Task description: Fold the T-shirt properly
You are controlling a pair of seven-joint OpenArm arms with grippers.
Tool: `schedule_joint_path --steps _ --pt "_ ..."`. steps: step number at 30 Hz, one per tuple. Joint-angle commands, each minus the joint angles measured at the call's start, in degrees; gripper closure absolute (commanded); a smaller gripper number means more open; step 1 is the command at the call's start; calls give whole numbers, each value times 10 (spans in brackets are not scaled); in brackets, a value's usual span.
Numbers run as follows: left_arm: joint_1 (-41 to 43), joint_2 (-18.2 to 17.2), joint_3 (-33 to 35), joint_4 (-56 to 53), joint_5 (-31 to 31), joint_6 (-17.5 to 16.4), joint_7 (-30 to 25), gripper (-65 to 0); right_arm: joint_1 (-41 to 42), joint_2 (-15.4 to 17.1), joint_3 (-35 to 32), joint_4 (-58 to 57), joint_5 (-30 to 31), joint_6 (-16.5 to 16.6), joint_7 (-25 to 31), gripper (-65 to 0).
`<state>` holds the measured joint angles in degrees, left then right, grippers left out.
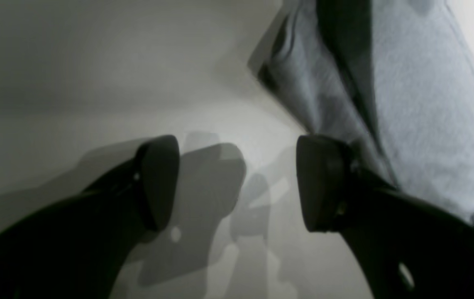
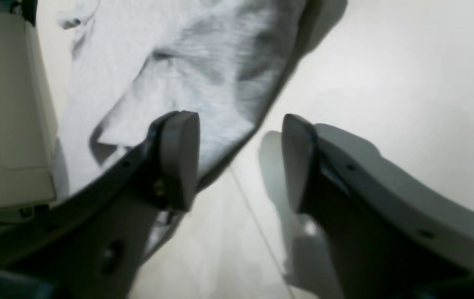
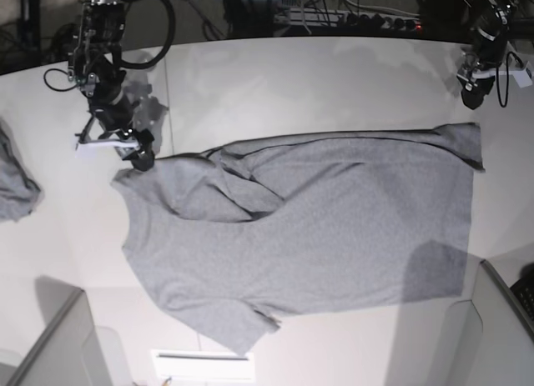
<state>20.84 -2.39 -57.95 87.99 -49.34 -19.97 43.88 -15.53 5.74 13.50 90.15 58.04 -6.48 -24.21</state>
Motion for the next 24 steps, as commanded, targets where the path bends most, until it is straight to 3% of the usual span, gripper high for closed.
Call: schedule_joint_path --steps 1,12,18,24 --pt "-7 -11 -3 9 -8 -7 -15 -426 6 5 1 4 7 8 7 -357" --pt "-94 -43 0 -71 -7 -5 -14 -426 6 5 1 6 7 9 8 -372" --pt "-118 -43 2 -92 -5 -5 -13 -426 21 5 1 2 6 9 7 -374" --pt "-139 -41 9 -93 74 -5 -12 -425 38 7 1 -6 6 9 9 -374"
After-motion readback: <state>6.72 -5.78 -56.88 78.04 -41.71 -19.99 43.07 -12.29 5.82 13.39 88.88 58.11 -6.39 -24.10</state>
